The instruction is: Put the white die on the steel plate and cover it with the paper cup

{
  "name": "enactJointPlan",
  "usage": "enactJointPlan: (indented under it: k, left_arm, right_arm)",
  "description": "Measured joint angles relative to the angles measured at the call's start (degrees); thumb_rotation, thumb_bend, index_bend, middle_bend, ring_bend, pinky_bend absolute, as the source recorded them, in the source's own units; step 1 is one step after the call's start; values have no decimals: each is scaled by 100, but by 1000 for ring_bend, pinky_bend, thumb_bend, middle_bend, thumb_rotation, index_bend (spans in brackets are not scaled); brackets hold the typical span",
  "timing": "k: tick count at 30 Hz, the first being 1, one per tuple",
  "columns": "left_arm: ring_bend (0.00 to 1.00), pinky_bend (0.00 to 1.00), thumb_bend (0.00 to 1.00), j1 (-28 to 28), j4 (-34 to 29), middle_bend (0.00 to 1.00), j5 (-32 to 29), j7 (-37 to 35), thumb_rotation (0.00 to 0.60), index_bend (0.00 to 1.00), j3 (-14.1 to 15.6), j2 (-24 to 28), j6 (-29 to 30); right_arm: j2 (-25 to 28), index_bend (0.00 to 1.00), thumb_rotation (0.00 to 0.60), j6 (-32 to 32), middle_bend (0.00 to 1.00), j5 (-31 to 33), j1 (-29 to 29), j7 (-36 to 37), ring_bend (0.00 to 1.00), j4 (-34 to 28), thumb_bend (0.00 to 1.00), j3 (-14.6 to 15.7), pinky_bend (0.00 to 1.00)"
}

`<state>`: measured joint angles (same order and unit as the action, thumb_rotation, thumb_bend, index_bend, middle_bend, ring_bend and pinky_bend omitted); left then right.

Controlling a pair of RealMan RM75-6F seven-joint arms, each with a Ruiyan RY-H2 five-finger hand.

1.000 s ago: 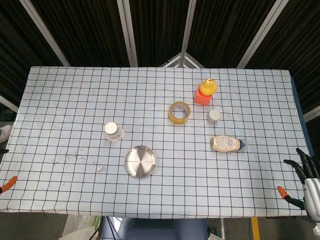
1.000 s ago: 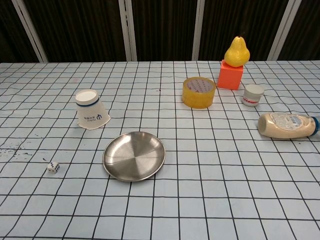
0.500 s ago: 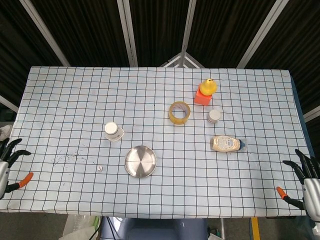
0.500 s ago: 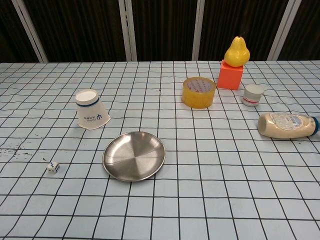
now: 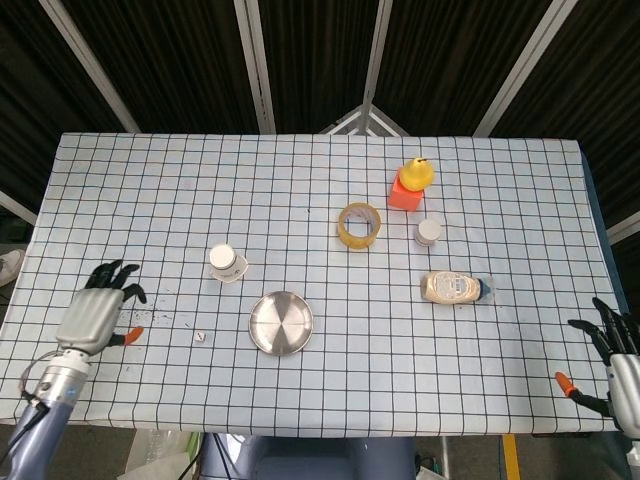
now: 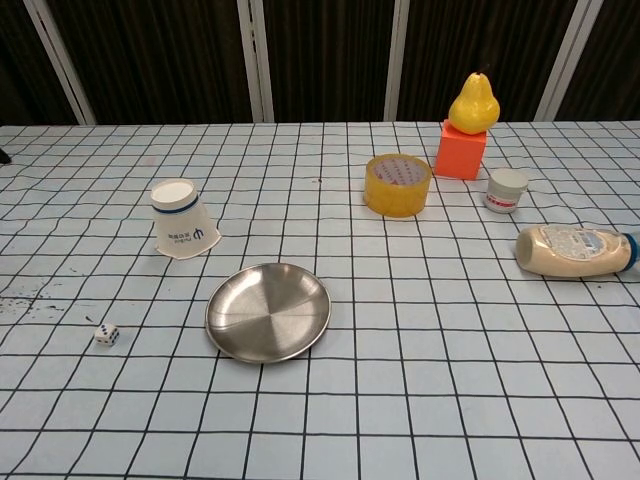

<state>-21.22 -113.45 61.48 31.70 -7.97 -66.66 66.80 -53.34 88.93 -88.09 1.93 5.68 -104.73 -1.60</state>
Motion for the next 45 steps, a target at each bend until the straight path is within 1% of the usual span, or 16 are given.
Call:
enactJointPlan:
  k: [6,11,15,18,26,34,39,45]
  left_arm:
    - [0,0,369,-507,315,94,-770,672,600,429,-64,-873,-191]
    - [0,0,369,-737,624,98,-1111,1031,600,449,18,-1308,-255]
    - [0,0,368,-838,769,99,-1306,1330,600,452,111,-1576,-68]
    - [0,0,368,-876,838,100,-1413,1413,600,454,189,-1683,1]
    - [0,0,368,-942,1021,100,-1530,1407,600,456,360,-1828,-53]
    - [0,0,369,-997,1142,102,-1490,1375,600,459,428,-1923,-4]
    - [0,0,399,-1038,1204,103,-1463,1379,600,462,479,-2006,2]
    - [0,0,400,-1082,1319,104,-1426,1372,600,470,508,-2116,21]
  right_arm:
    - [3,256,600,-44,51,40,-14,85,86,62,235,-8,0]
    - [-4,256,600,-94,51,83,-30,137,86,110,234,-11,0]
    - [3,256,600,-83,51,81,-32,184,86,124,234,-22,0]
    - [4,256,600,-73,51,42,-30,192,86,119,234,-12,0]
    - [-4,256,600,-83,51,19,-41,148,86,101,234,-5,0]
    - [-6,256,600,-104,51,34,-52,162,86,101,235,-8,0]
    - [-15,256,600,-109,51,26,-51,161,86,105,234,2,0]
    - [-9,256,600,-110,51,50,-51,182,86,109,234,-6,0]
